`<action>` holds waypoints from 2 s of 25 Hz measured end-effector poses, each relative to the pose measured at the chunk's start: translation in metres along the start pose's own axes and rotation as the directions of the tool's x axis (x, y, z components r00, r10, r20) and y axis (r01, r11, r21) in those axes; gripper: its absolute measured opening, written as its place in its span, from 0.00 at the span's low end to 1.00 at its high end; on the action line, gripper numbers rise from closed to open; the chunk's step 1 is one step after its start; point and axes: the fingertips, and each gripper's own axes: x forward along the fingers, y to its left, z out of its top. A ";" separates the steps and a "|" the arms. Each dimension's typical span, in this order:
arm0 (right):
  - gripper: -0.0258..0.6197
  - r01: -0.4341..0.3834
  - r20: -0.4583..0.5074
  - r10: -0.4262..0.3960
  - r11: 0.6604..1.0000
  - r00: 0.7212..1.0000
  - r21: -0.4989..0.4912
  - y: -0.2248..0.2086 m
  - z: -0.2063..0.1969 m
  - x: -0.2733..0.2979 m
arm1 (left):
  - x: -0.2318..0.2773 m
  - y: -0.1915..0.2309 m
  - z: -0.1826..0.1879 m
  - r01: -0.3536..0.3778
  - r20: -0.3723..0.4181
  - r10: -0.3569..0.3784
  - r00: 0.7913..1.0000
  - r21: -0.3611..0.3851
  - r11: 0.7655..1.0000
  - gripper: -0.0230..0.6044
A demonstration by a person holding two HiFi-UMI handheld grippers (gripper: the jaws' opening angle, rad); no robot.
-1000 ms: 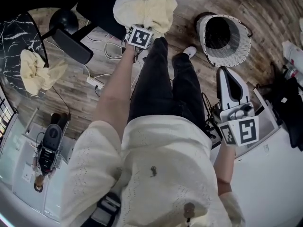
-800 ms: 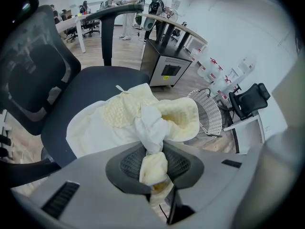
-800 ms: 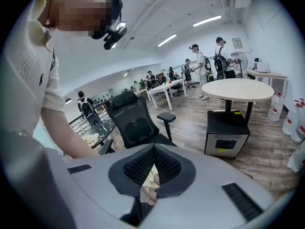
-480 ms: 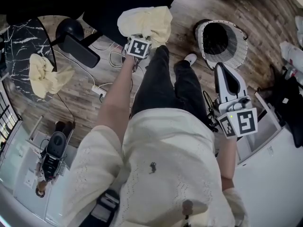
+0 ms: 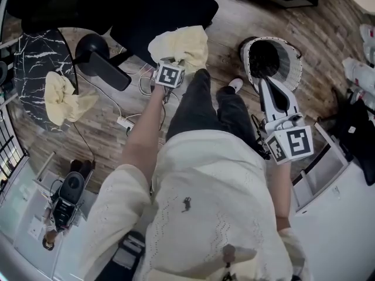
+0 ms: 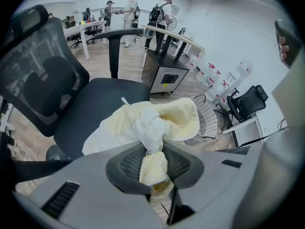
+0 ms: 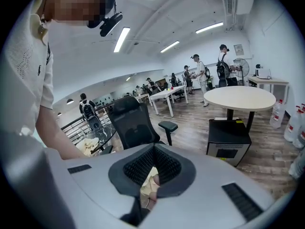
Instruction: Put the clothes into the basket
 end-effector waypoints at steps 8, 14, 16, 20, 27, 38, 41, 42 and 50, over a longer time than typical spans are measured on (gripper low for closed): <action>0.05 0.004 0.009 -0.004 1.000 1.000 -0.015 0.011 0.010 -0.005 | -0.036 -0.008 0.007 0.012 0.059 -0.013 0.998 0.004 1.000 0.19; 0.05 0.016 0.024 -0.016 1.000 1.000 0.006 0.019 0.018 -0.004 | -0.065 -0.012 0.019 0.038 0.117 -0.040 0.992 0.024 0.999 0.19; 0.05 0.013 0.034 -0.013 1.000 0.999 0.004 0.022 0.022 -0.004 | -0.074 -0.014 0.023 0.043 0.138 -0.046 0.989 0.027 0.999 0.19; 0.05 0.023 0.042 -0.023 1.000 0.999 0.004 0.025 0.028 -0.006 | -0.094 -0.018 0.033 0.058 0.186 -0.061 0.981 0.021 0.998 0.19; 0.05 0.041 0.073 -0.041 0.999 0.996 0.000 0.024 0.043 -0.015 | -0.136 -0.036 0.055 0.079 0.287 -0.083 0.954 0.027 0.997 0.19; 0.05 0.052 0.133 -0.051 0.999 0.990 -0.001 0.023 0.069 -0.032 | -0.204 -0.061 0.105 0.085 0.446 -0.097 0.890 0.047 0.995 0.19; 0.05 0.056 0.155 -0.055 0.998 0.986 0.000 0.025 0.077 -0.036 | -0.225 -0.063 0.117 0.063 0.490 -0.086 0.868 0.064 0.996 0.19; 0.05 0.059 0.163 -0.057 0.998 0.985 -0.001 0.025 0.080 -0.038 | -0.232 -0.065 0.121 0.053 0.504 -0.082 0.860 0.072 0.996 0.19; 0.05 0.093 0.232 -0.092 0.996 0.968 0.006 0.013 0.099 -0.068 | -0.273 -0.088 0.140 0.033 0.582 -0.093 0.808 0.113 0.993 0.19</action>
